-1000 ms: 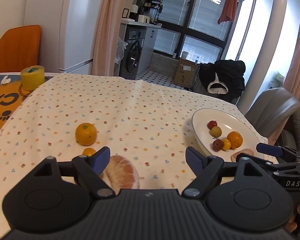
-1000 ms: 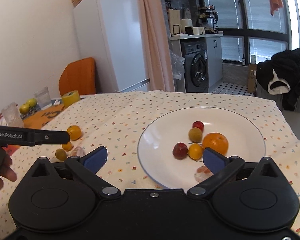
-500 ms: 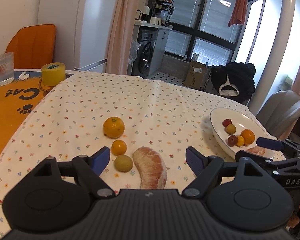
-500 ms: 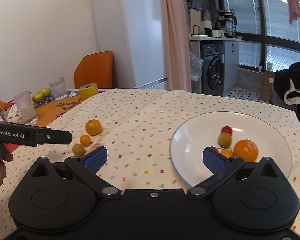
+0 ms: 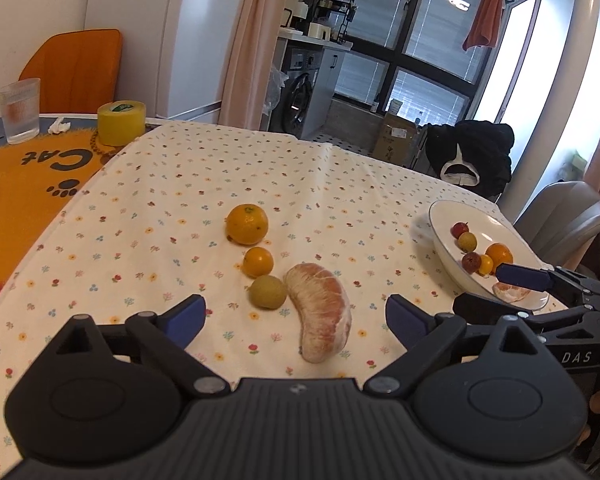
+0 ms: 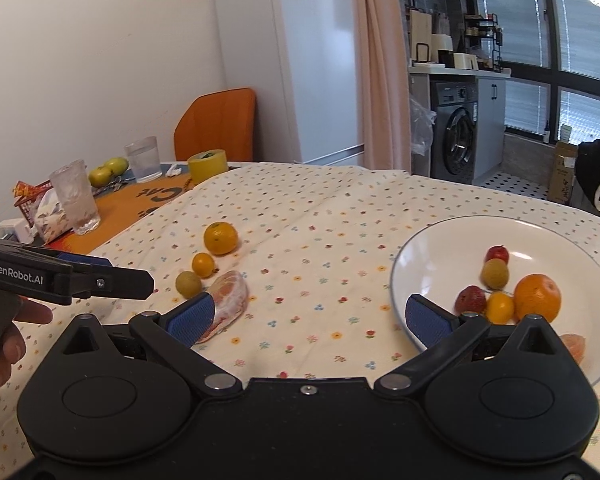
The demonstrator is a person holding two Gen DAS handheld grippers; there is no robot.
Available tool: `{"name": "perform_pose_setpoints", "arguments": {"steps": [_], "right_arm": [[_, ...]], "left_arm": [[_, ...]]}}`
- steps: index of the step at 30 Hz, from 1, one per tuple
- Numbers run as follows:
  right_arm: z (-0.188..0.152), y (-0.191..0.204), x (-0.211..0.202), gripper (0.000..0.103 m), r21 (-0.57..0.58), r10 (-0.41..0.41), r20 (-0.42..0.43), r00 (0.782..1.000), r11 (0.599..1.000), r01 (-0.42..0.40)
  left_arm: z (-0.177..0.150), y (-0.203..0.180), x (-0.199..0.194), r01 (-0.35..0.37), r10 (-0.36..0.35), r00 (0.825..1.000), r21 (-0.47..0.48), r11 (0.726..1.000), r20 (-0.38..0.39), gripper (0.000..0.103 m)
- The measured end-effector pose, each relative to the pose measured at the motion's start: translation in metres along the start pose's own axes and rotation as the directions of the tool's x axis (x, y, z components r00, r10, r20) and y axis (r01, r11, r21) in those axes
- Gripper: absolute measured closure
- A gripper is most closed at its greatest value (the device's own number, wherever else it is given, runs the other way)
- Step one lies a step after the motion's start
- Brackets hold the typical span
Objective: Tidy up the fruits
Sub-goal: 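Withdraw both open tools from the plate toward the remaining fruit, then grasp a yellow-green plum with the left tool while the right tool grasps a pomelo segment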
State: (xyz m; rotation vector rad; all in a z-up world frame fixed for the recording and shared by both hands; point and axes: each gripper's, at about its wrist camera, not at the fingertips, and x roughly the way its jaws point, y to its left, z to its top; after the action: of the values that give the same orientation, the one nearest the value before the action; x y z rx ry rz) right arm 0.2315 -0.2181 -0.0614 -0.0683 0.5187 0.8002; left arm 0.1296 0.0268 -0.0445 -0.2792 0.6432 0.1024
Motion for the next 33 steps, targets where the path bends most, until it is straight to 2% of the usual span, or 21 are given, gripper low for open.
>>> {"name": "perform_pose_setpoints", "arguments": {"steps": [13, 19, 21, 24, 26, 29, 33], "right_arm": [[-0.008, 0.009, 0.008, 0.000, -0.001, 0.042, -0.037, 0.998, 0.999, -0.042], [-0.010, 0.009, 0.011, 0.000, 0.022, 0.066, -0.047, 0.997, 0.998, -0.065], [-0.010, 0.011, 0.013, 0.001, 0.024, 0.075, -0.050, 0.996, 0.997, -0.074], [-0.009, 0.016, 0.018, 0.003, 0.019, 0.088, -0.060, 0.994, 0.996, -0.086], [-0.008, 0.020, 0.023, 0.010, 0.014, 0.097, -0.071, 0.993, 0.995, -0.096], [-0.006, 0.028, 0.032, 0.016, 0.008, 0.109, -0.092, 0.990, 0.994, -0.109], [-0.003, 0.037, 0.042, 0.016, -0.007, 0.123, -0.106, 0.987, 0.992, -0.124]], "left_arm": [[-0.015, 0.002, 0.007, 0.012, -0.011, 1.000, 0.003, 1.000, -0.020, 0.007], [-0.017, 0.006, 0.010, 0.005, -0.005, 1.000, -0.009, 1.000, -0.007, 0.011], [-0.017, 0.007, 0.011, -0.007, 0.007, 1.000, -0.008, 1.000, -0.003, 0.015], [-0.017, 0.013, 0.013, -0.013, 0.012, 1.000, -0.023, 1.000, -0.010, 0.029], [-0.017, 0.017, 0.014, -0.021, 0.021, 1.000, -0.032, 0.999, -0.014, 0.042], [-0.017, 0.025, 0.016, -0.034, 0.033, 0.999, -0.044, 0.998, -0.014, 0.053], [-0.016, 0.033, 0.016, -0.041, 0.041, 0.999, -0.051, 0.998, -0.010, 0.066]]}}
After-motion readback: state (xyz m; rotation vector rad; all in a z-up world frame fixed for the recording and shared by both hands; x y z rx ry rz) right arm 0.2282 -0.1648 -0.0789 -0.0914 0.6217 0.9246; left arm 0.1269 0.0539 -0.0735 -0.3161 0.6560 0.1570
